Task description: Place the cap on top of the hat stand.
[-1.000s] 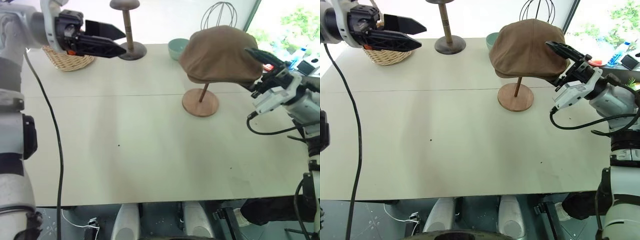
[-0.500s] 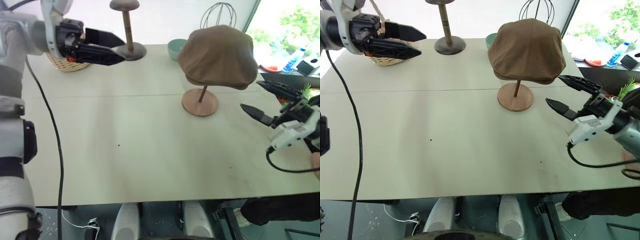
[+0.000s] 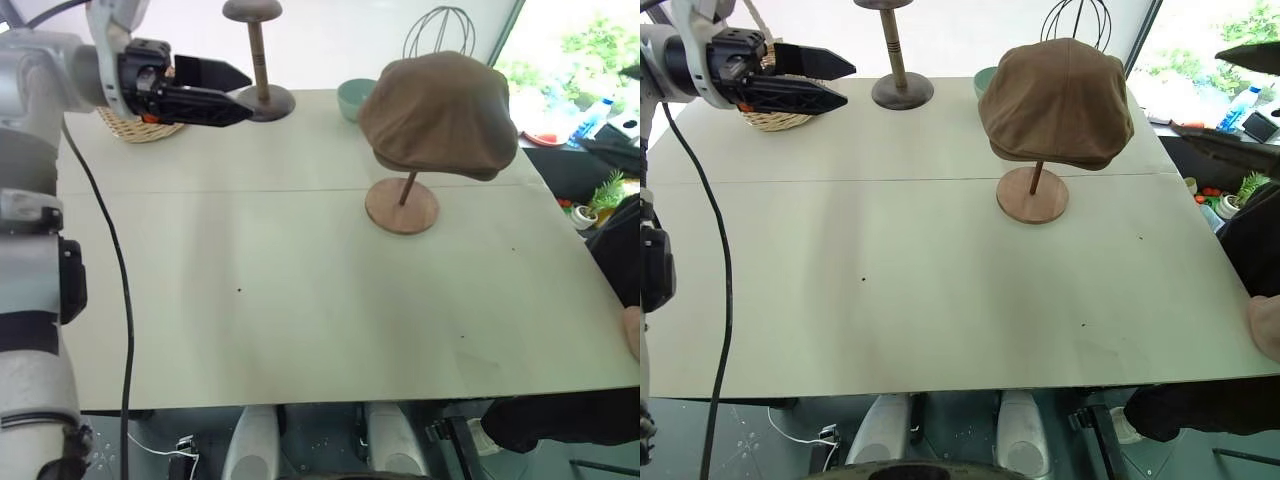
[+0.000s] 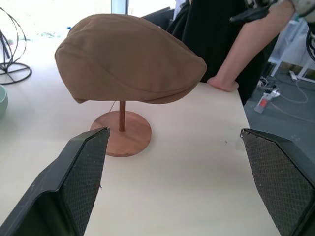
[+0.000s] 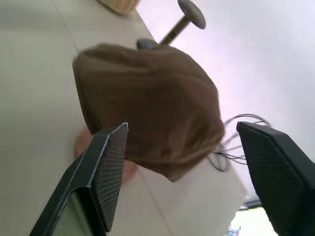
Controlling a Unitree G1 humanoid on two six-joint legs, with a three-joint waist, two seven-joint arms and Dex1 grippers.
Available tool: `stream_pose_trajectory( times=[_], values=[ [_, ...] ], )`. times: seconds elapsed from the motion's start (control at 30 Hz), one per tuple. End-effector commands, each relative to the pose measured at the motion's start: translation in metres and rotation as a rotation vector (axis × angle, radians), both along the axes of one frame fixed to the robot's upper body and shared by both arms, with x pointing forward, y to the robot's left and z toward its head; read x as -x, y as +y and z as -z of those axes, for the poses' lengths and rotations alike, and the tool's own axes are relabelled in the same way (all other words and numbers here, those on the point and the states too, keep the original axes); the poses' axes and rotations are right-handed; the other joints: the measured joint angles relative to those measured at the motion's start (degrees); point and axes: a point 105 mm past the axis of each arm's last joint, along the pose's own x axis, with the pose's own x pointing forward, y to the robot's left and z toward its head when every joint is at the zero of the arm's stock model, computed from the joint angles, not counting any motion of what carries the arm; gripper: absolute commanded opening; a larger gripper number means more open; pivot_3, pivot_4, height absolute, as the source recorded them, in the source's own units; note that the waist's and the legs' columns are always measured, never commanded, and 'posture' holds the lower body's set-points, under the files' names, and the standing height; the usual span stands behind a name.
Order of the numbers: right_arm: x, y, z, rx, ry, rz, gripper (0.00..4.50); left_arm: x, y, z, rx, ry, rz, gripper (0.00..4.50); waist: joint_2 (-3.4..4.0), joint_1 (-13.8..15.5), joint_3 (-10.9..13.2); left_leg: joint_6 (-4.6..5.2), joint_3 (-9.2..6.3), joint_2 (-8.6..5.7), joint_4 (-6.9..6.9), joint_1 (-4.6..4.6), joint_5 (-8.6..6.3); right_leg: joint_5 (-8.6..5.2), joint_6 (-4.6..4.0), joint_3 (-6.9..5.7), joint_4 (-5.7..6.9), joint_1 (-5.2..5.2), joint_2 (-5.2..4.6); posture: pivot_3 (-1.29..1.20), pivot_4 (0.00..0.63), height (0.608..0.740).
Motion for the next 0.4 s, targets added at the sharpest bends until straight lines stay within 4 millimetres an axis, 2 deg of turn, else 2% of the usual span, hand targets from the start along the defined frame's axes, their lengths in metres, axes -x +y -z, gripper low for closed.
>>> stream_pose_trajectory(
  times=[0.03,0.1,0.2,0.4],
  values=[
    [0.000,-0.003,-0.001,-0.110,0.141,-0.013,4.47,0.007,-0.001,-0.017,0.008,-0.069,0.019,4.50,0.00,0.0,0.0,0.00,0.01,0.00,0.01,-0.02,0.00,0.00,0.00,0.00,-0.01,-0.02,0.00,0.00,0.150,0.728],
    [0.001,-0.006,0.008,-0.167,0.291,0.009,4.47,0.009,-0.002,-0.016,-0.004,-0.071,0.025,4.50,0.03,0.0,0.0,0.00,0.01,-0.01,0.00,-0.03,0.00,0.00,0.00,0.00,0.00,-0.04,-0.01,0.00,0.150,0.728],
    [0.000,-0.011,0.011,-0.186,0.343,0.034,4.47,0.010,-0.001,-0.015,-0.014,-0.071,0.027,4.50,0.05,-0.1,0.0,0.00,0.01,0.00,-0.02,-0.05,0.00,0.00,0.00,0.01,0.05,-0.12,0.00,0.00,0.150,0.728],
    [0.000,-0.015,0.005,-0.245,0.358,0.031,4.47,0.012,0.002,-0.010,-0.023,-0.070,0.026,4.50,0.07,-0.2,0.0,-0.01,0.05,0.00,-0.05,-0.05,-0.01,0.00,0.01,0.02,0.05,-0.17,-0.01,0.00,0.150,0.728]
  ],
)
